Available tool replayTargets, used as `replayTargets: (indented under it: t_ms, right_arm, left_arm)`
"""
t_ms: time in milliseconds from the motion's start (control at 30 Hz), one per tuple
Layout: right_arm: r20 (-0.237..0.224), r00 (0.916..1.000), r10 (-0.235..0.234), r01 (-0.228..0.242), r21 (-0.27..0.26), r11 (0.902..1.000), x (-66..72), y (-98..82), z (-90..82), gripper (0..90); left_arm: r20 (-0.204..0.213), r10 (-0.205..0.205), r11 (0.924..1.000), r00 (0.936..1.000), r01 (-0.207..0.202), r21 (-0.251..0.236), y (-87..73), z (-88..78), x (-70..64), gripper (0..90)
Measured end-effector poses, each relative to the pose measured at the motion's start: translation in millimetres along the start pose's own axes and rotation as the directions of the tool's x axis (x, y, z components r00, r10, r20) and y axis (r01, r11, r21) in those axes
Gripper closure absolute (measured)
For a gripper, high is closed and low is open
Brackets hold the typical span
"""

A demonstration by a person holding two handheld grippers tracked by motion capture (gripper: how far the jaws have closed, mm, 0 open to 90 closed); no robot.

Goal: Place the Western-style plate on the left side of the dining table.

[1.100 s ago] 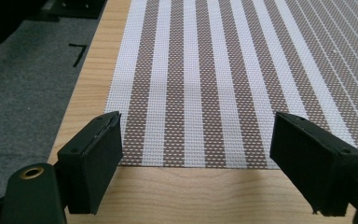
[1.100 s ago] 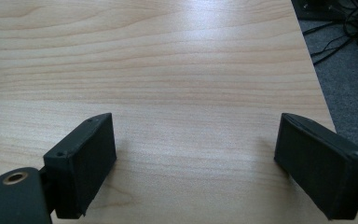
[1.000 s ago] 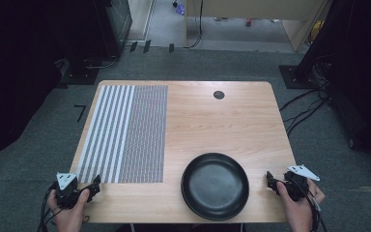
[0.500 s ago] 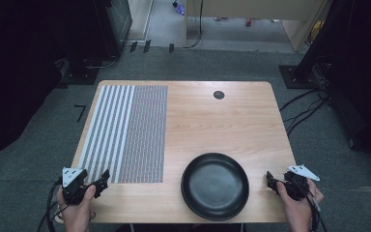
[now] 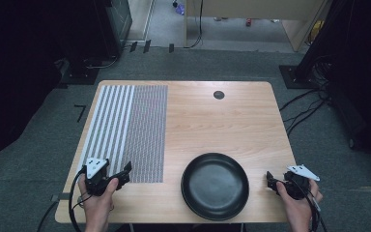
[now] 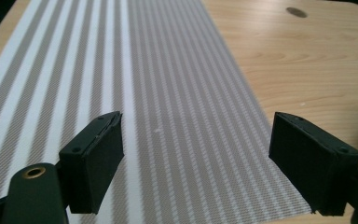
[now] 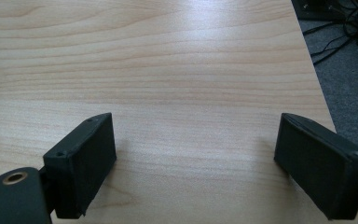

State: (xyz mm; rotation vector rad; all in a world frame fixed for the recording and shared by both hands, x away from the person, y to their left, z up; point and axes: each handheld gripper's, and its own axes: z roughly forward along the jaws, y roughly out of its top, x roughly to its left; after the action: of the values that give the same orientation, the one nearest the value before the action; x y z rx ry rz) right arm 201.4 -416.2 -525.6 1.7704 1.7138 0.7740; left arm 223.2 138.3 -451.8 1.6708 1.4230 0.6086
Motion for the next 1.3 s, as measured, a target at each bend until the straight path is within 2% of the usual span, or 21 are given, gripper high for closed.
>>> replayTargets:
  t_ms: [33,100,133,167,200,233,267,300,400,433,600,667,733,767,900,1000,1033,1133,1267,1300]
  right_arm:
    - [0.000,1.0000,0.000,0.000,0.000,1.0000,0.0,0.0,0.0,12.0]
    - [0.000,1.0000,-0.001,0.001,0.000,1.0000,0.0,0.0,0.0,12.0]
    - [0.000,1.0000,-0.001,0.001,0.000,1.0000,0.0,0.0,0.0,12.0]
    - [0.001,1.0000,0.000,0.000,0.000,1.0000,0.0,0.0,0.0,11.9]
    - [0.001,1.0000,0.000,0.000,0.000,1.0000,0.0,0.0,0.0,11.9]
    - [0.000,1.0000,0.000,0.000,0.001,1.0000,0.0,0.0,0.0,11.9]
    - [0.000,1.0000,0.000,0.000,0.001,1.0000,0.0,0.0,0.0,11.9]
    - [0.000,1.0000,0.000,0.000,0.001,1.0000,0.0,0.1,0.0,12.0]
    - [0.000,1.0000,0.000,0.000,0.000,1.0000,0.0,0.1,0.0,11.9]
    - [0.000,1.0000,0.000,0.000,0.000,1.0000,0.0,0.1,0.0,12.0]
    - [0.000,1.0000,0.000,0.000,0.001,1.0000,0.0,0.1,0.0,11.9]
    - [0.000,1.0000,0.000,0.000,0.001,1.0000,0.0,0.1,0.0,11.9]
    - [0.000,1.0000,0.000,0.000,0.001,1.0000,0.0,0.2,0.0,11.9]
    - [0.001,1.0000,-0.001,0.001,-0.002,1.0000,-0.1,0.1,0.0,12.8]
    - [0.009,0.9999,0.009,-0.009,-0.006,0.9999,0.3,0.2,-0.5,15.1]
    - [0.004,0.9993,0.036,-0.036,-0.019,0.9992,2.0,1.8,-3.1,19.3]
    - [-0.008,0.9980,0.062,-0.062,-0.033,0.9975,3.3,3.6,-7.0,21.5]
    - [-0.010,0.9969,0.078,-0.078,-0.046,0.9959,5.1,4.9,-10.9,23.4]
    - [-0.013,0.9970,0.076,-0.077,-0.069,0.9947,9.7,6.8,-18.5,26.3]
    - [-0.022,0.9964,0.081,-0.083,-0.087,0.9928,13.0,8.6,-23.4,28.8]
  left_arm:
    - [0.000,0.000,1.0000,1.0000,0.000,0.000,0.0,0.0,0.0,17.5]
    - [0.026,0.030,0.9995,0.9992,-0.030,-0.008,7.7,4.3,-15.5,17.5]
    - [0.026,0.030,0.9995,0.9992,-0.030,-0.008,7.7,4.3,-15.5,17.5]
    - [0.043,0.042,0.9990,0.9982,-0.042,-0.017,12.1,7.1,-26.2,17.5]
    - [0.043,0.042,0.9990,0.9982,-0.042,-0.017,12.1,7.1,-26.2,17.5]
    - [0.061,0.052,0.9984,0.9968,-0.050,-0.024,15.5,10.1,-36.0,17.5]
    - [0.061,0.052,0.9984,0.9968,-0.050,-0.024,15.5,10.1,-36.0,17.5]
    - [0.081,0.060,0.9979,0.9949,-0.059,-0.026,16.9,13.5,-44.8,17.5]
    - [0.097,0.072,0.9973,0.9927,-0.070,-0.021,15.7,17.2,-52.3,17.5]
    - [0.113,0.089,0.9960,0.9896,-0.088,-0.012,12.5,21.0,-59.1,17.5]
    - [0.151,0.076,0.9970,0.9856,-0.077,0.005,5.6,28.0,-69.5,17.5]
    - [0.171,0.091,0.9954,0.9811,-0.095,0.014,2.2,29.7,-76.5,17.5]
    - [0.176,0.096,0.9948,0.9797,-0.101,0.017,0.6,30.5,-79.6,17.5]
    - [0.192,0.101,0.9939,0.9763,-0.107,0.024,-1.6,32.1,-83.9,17.5]
    - [0.205,0.112,0.9922,0.9724,-0.121,0.032,-4.5,33.5,-89.9,17.5]
    - [0.213,0.121,0.9905,0.9695,-0.132,0.038,-6.6,34.6,-94.2,17.4]
    - [0.217,0.124,0.9897,0.9682,-0.137,0.042,-8.4,35.6,-96.7,17.4]
    - [0.226,0.124,0.9890,0.9661,-0.139,0.050,-10.3,36.9,-98.4,17.4]
    - [0.239,0.127,0.9882,0.9628,-0.144,0.053,-12.2,37.2,-101.3,17.0]
    - [0.242,0.129,0.9880,0.9616,-0.145,0.051,-12.4,37.0,-102.6,17.0]
